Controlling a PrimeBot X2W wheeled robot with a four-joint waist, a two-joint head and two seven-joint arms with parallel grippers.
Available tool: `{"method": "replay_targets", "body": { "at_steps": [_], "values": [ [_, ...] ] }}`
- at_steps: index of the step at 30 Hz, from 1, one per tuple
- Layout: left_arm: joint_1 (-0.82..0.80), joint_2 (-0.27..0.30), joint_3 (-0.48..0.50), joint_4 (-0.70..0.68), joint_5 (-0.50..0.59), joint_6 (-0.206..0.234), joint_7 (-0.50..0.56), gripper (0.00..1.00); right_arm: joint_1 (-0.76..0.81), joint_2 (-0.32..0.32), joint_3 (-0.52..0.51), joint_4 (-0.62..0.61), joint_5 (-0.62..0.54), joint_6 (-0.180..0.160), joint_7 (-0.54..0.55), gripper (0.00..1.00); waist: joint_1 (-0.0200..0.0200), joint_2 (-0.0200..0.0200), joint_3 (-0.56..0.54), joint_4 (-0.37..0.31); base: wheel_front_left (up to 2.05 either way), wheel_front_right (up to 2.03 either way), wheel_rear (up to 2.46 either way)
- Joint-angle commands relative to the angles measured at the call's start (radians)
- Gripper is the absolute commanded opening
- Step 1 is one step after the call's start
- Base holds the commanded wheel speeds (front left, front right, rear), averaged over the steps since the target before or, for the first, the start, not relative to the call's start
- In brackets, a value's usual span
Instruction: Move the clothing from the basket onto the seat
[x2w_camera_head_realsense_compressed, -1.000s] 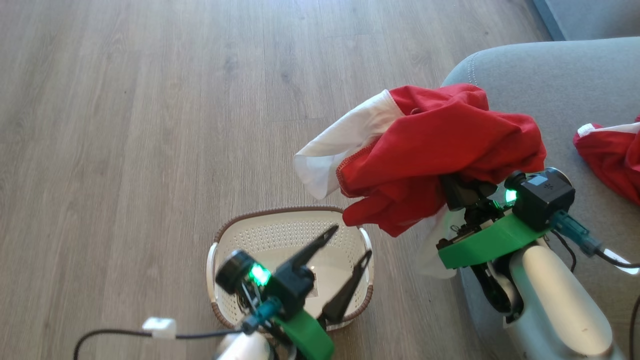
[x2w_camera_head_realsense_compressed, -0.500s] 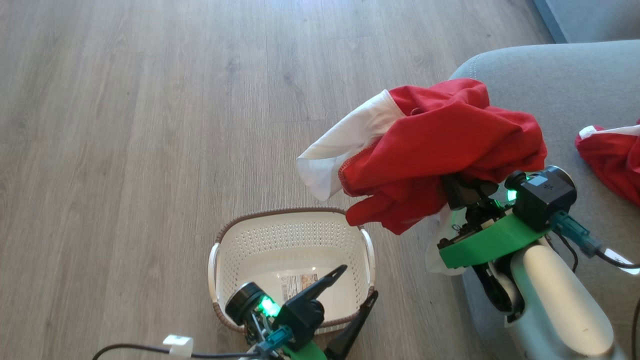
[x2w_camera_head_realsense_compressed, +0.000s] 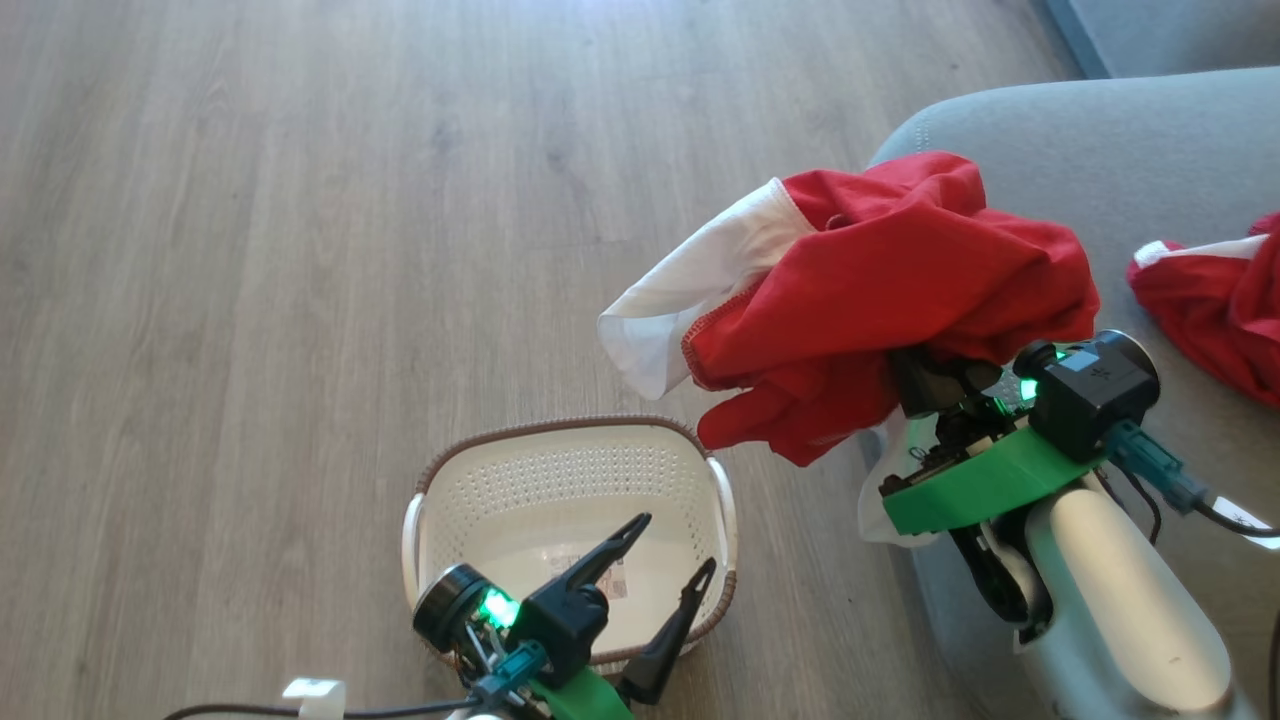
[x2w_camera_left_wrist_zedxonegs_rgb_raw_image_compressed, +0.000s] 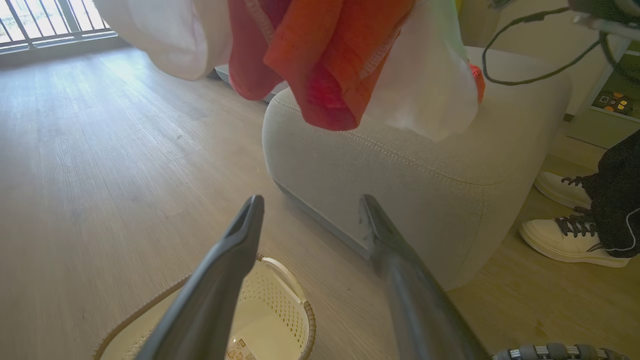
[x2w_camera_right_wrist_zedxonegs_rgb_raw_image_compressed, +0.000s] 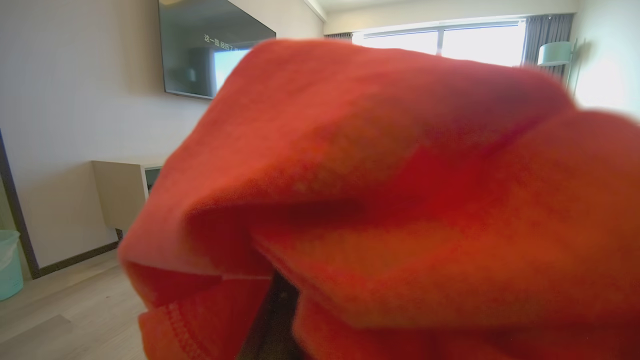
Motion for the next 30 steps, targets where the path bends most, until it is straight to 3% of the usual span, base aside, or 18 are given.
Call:
{"method": "replay_targets", "body": {
  "at_steps": [1,10,30],
  "values": [
    [-0.019,-0.010,0.030,-0.041,0.011,-0.001,-0.010,1.00,-0.021,-0.005,0.008,-0.037,-0.009,0.007,-0.002,0.00,0.0000,0.0000,-0.003,-0.012,0.00,0.00,0.00],
    [-0.024,-0.012,0.036,-0.053,0.017,-0.001,-0.010,1.00,-0.023,0.005,-0.027,-0.046,-0.016,0.007,-0.002,0.00,0.0000,0.0000,0.020,-0.113,0.00,0.00,0.00],
    [-0.058,-0.018,0.032,-0.040,0.011,-0.001,-0.010,1.00,0.022,-0.002,-0.138,-0.054,-0.055,0.007,-0.002,0.00,0.0000,0.0000,0.062,-0.444,0.00,0.00,0.00]
  ]
}}
